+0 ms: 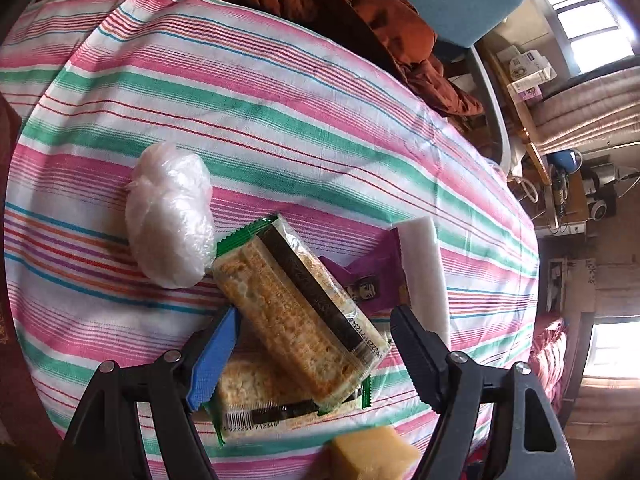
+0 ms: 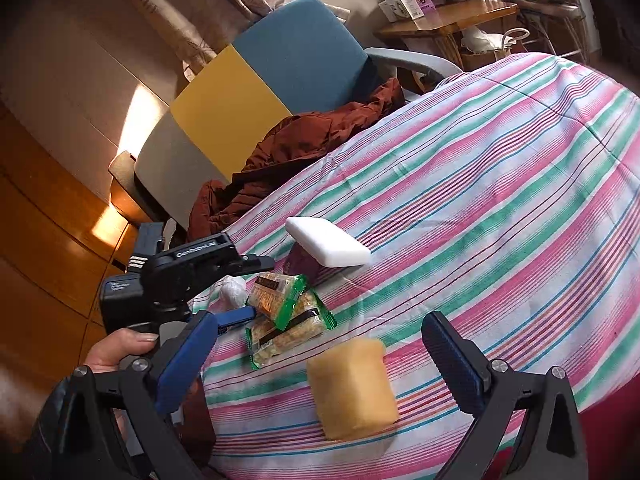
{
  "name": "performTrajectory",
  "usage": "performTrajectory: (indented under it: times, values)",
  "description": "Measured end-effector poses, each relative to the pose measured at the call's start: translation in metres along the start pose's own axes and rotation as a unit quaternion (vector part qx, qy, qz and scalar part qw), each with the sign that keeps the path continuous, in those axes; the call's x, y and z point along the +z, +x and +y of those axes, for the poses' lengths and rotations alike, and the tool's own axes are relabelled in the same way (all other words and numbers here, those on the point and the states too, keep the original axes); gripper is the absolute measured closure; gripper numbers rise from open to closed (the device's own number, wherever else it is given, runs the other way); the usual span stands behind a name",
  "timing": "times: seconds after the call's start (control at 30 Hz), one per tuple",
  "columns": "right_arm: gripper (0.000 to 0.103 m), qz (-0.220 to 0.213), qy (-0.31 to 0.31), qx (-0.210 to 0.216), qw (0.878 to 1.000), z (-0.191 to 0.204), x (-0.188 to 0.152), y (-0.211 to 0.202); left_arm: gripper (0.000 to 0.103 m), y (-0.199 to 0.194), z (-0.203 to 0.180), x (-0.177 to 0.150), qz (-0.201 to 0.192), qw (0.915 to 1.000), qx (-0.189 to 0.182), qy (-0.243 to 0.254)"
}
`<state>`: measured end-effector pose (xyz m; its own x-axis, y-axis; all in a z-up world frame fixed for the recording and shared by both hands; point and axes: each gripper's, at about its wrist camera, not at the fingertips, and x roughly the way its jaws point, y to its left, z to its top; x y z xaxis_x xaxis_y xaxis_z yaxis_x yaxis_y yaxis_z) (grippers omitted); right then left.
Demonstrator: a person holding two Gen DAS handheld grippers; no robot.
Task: Organize objects
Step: 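Move the left tool to the cracker packets while the right tool approaches the yellow sponge, then grasp two cracker packets with the left tool while the right tool grasps the yellow sponge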
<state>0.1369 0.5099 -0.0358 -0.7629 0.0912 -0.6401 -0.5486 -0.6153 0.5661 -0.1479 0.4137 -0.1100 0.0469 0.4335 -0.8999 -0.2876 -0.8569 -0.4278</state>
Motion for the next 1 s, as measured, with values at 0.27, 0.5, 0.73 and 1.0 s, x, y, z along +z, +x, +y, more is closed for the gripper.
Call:
performTrajectory:
  times: [0.27,0.5,0.73,1.0]
  values:
    - [0.0,0.002,0.016,-0.004,1.0,-0.007,0.002,0.0,0.039,0.007,-0.01,-0.008,-0.003,0.9953,0.041,0.088]
    - [0.0,0.018,0.008,-0.028,0.999,-0.009,0.002,0.009,0.052,-0.012,0.013,-0.019,-0.004,0.991,0.025,0.131]
    - [0.0,0.049,-0.01,-0.063,0.997,-0.008,-0.002,0.025,0.052,-0.025,0.03,-0.049,0.01,0.9846,0.017,0.174]
    - [0.0,0.081,-0.033,-0.089,0.992,-0.006,-0.008,0.041,0.041,-0.031,0.034,-0.059,0.034,0.9789,0.033,0.199]
